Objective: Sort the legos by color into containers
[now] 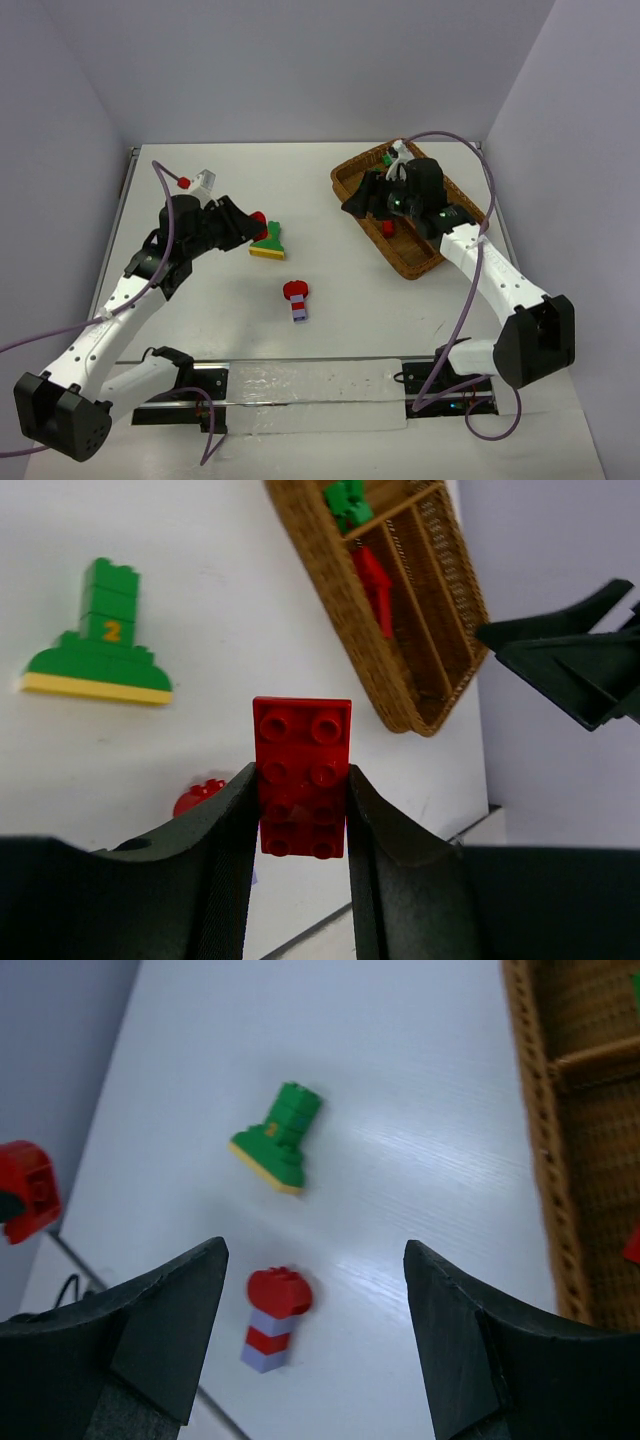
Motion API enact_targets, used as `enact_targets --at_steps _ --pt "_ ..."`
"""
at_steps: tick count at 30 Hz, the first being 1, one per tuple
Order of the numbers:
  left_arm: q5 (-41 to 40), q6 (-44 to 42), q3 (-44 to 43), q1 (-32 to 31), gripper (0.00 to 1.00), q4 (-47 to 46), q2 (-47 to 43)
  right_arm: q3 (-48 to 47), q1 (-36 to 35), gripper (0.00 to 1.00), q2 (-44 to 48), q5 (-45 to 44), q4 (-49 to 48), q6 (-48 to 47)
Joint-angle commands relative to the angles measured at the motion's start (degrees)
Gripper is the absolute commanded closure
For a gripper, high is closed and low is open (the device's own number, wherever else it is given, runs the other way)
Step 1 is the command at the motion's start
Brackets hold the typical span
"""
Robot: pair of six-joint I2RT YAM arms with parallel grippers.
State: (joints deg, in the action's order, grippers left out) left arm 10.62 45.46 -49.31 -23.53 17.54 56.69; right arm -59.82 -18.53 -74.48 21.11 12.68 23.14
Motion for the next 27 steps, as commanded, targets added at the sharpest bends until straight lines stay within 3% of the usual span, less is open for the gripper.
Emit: enact_targets --at_steps 1,10,19,27 --pt "8.4 -1.8 0.7 0.2 0.75 -7.9 -0.5 -5.5 -3.9 0.21 -1.1 4.9 -3.8 6.7" --pt "8.7 -2.8 0.9 0.2 0.76 -6.9 -1.5 -17.6 -15.5 0.24 -12.4 -2.5 -3.9 16.0" --pt "8.5 -4.2 2.3 0.2 0.76 -5.5 -3.0 -27.3 -21.9 0.25 -20.3 -2.2 -1.8 15.7" --pt "7.4 -5.1 2.5 0.2 0.76 -3.8 -3.2 -29.0 -24.4 0.27 -22.1 -2.3 -1.4 15.4"
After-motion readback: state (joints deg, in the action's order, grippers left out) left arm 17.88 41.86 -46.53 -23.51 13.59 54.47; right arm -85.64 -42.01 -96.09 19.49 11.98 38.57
